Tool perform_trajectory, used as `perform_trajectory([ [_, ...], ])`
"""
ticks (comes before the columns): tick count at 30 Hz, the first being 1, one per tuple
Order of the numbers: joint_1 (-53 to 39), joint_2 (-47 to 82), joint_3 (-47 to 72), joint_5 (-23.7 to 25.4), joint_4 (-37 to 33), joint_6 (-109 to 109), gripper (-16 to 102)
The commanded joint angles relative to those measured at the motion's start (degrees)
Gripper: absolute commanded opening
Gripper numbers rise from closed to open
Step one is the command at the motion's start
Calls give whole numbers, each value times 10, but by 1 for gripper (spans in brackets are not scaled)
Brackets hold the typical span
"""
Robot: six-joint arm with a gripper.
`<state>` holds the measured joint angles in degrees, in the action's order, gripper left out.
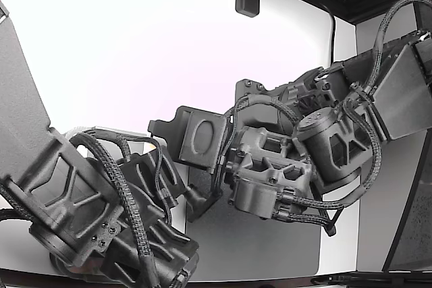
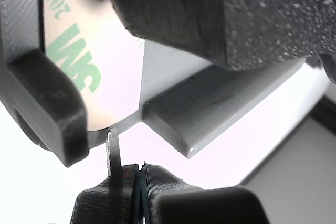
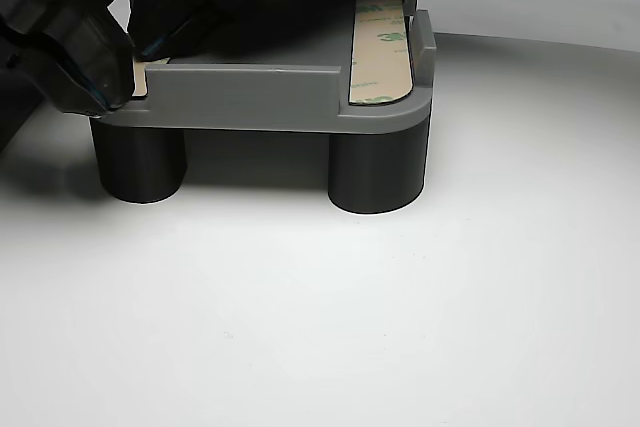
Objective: Peel off protective film from adhesive tape.
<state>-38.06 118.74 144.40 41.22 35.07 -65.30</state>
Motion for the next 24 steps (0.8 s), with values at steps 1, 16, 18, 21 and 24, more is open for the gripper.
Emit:
perform_trajectory([
  [1, 4, 8, -18, 3, -3, 1, -10],
  [16, 2, 2, -25, 4, 0, 3, -10],
  [18, 1, 2, -25, 4, 0, 3, -10],
  [21, 0, 3, -26, 4, 1, 3, -10],
  [24, 0, 4, -27, 4, 3, 2, -10],
])
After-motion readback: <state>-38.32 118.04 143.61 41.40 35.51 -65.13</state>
